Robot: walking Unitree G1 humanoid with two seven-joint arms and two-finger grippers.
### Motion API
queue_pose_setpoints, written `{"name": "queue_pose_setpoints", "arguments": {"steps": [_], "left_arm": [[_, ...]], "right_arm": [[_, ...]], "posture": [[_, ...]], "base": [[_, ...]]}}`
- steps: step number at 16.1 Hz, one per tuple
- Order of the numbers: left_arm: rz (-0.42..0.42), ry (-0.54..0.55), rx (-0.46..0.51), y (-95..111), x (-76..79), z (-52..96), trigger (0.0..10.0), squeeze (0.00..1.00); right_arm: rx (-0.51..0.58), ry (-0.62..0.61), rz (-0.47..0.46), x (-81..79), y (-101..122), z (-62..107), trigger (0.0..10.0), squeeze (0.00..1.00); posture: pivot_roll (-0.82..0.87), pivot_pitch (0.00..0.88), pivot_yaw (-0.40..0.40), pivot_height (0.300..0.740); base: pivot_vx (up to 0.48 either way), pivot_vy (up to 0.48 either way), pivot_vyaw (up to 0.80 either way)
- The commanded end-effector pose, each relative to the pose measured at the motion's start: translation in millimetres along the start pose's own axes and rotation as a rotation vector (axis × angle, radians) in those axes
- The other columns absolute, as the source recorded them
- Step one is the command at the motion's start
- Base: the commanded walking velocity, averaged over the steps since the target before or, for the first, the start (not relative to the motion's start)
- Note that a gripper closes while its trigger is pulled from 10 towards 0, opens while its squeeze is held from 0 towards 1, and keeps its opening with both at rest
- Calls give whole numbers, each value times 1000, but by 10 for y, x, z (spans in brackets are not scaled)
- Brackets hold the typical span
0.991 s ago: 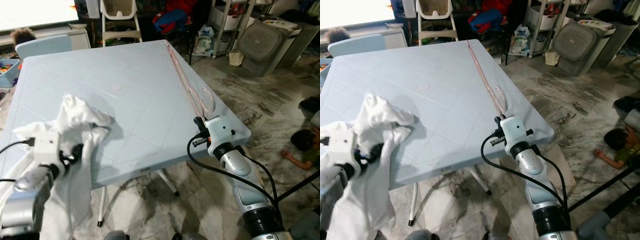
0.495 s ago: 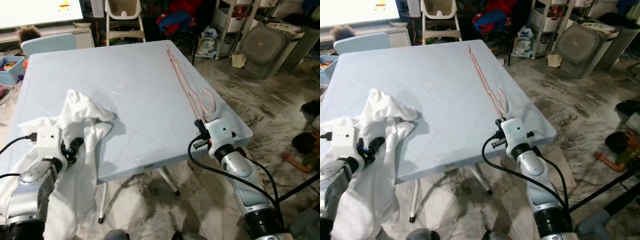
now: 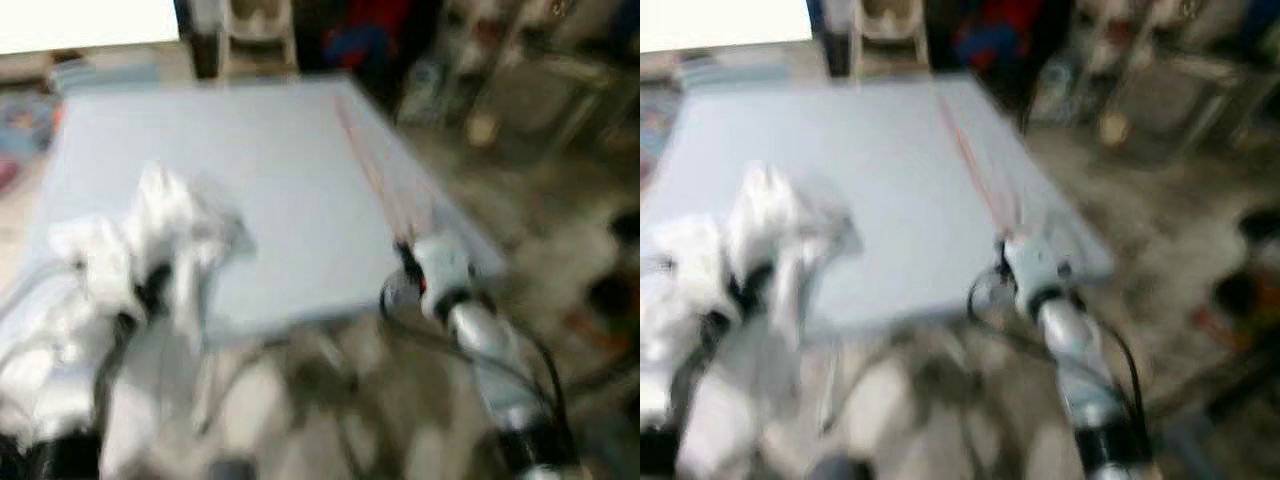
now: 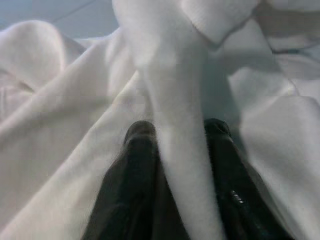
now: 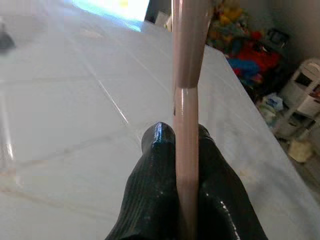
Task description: Hang hanger
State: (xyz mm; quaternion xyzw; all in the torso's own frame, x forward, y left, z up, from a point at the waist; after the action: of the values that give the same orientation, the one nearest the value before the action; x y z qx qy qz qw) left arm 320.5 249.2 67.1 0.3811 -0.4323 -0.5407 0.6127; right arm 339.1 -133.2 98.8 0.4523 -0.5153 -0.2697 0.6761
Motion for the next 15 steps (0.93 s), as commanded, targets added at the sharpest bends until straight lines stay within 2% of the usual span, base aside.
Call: {"name": "queue_pose_setpoints", "arguments": {"steps": [1,7,9,11,12,15], "left_arm": [[-16,-1,-53,-111,10,-36,0,0],[-38,-3,-2,0,18,-131,0,0],[-65,16,80,194,5,-172,0,0],[-55,35,197,521,1,-269,0,0],[-64,20,254,741,51,-346,0,0],[-92,-23,356,1223,195,-503,0,0]], "right_arm": [[-5,-10,7,59,-2,14,10000,0],[-20,-19,11,100,-29,74,10000,0],[-16,-23,10,101,-16,70,10000,0],[6,-45,4,135,38,56,10000,0],[10,-50,7,143,54,48,10000,0],[12,-62,9,177,58,59,10000,0]], "posture": [[-20,0,-59,740],[-37,0,-58,740],[-36,0,-58,740],[-34,0,-58,740],[-39,0,-57,740],[-46,0,-54,740]], "base": [[0,0,0],[0,0,0],[0,0,0],[0,0,0],[0,0,0],[0,0,0]]}}
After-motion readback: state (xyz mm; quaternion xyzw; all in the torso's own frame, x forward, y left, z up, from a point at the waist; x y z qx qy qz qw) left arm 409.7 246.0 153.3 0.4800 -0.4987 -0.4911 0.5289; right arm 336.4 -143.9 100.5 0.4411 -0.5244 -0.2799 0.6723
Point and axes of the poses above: a point about 5 cm out from each wrist's last joint towards the gripper, its own z axis pointing back from the gripper into the wrist, its own y axis along the axis of the wrist's last joint, x = y × z, the point moved 5 cm from there along -z, pointing out of the wrist towards the gripper, and after that the axes turned 10 degrees about z, right-handed, at the moved point
